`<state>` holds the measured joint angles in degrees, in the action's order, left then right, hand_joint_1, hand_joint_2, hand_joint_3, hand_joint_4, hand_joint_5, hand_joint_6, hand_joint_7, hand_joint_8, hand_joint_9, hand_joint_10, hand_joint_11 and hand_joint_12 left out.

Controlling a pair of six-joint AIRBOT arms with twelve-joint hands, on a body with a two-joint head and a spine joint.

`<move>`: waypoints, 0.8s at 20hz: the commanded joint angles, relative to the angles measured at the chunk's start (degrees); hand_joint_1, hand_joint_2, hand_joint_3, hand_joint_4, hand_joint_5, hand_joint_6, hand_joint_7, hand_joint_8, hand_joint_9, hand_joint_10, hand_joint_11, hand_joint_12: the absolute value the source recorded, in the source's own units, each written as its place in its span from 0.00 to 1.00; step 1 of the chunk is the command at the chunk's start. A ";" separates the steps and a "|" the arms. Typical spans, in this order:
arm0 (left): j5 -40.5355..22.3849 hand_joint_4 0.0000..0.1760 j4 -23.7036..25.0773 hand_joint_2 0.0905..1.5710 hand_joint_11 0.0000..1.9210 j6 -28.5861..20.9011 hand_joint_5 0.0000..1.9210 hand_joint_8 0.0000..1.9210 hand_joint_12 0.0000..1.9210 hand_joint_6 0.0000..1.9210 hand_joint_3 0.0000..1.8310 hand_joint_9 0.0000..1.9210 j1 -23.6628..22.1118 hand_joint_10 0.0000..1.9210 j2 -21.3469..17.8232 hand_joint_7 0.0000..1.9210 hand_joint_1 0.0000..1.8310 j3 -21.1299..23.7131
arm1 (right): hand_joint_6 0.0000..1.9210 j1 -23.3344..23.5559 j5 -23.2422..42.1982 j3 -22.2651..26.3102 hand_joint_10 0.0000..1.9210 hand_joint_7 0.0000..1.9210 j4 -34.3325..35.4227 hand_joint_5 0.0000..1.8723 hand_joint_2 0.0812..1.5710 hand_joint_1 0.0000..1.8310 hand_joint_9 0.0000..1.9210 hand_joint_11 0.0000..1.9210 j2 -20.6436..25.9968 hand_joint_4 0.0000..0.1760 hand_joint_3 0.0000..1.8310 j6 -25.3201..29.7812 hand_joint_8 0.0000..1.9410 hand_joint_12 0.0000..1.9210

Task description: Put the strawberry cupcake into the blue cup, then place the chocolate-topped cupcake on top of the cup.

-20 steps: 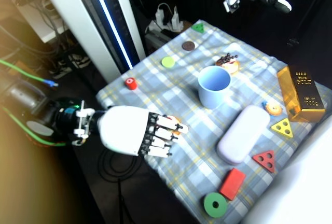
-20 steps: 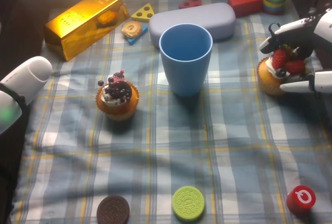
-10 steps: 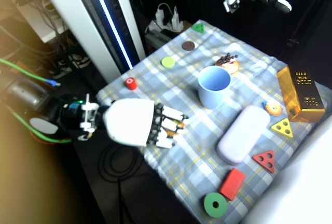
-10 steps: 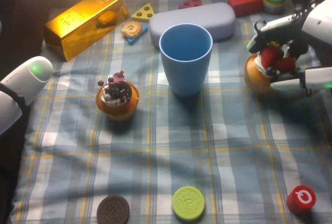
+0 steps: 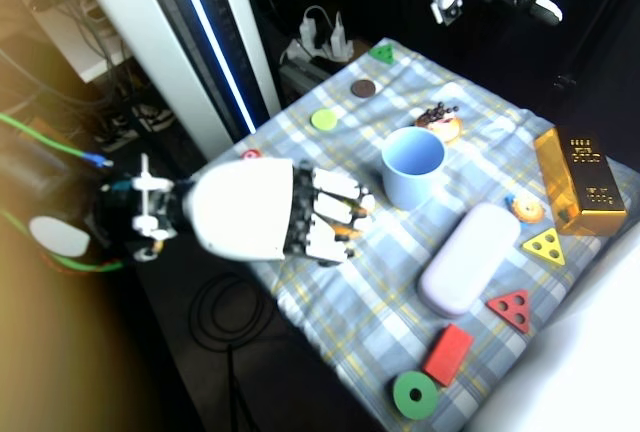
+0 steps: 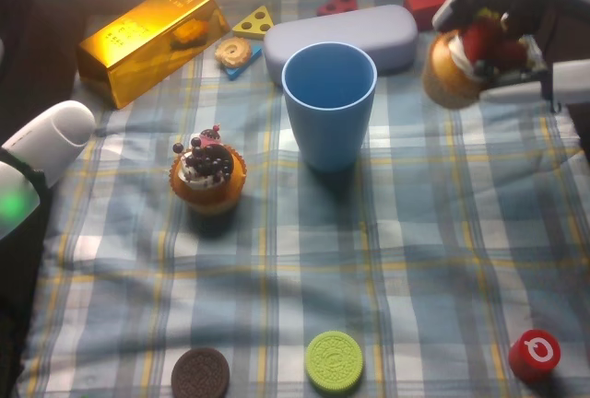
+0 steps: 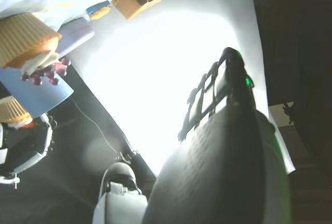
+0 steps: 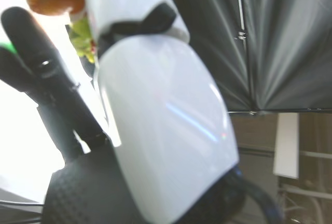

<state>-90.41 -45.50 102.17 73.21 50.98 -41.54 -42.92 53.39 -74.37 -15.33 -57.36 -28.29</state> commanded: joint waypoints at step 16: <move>-5.65 0.10 2.05 0.58 0.00 -0.27 0.00 0.00 0.00 0.00 0.00 0.00 -0.36 0.00 0.90 0.00 0.00 -1.32 | 0.43 11.50 7.67 -0.68 0.19 0.59 -3.47 0.56 0.67 0.64 0.68 0.43 -3.62 0.00 0.00 0.39 0.25 0.77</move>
<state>-89.38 -45.60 102.15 73.21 51.70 -42.39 -32.27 54.63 -75.11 -21.34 -61.32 -28.21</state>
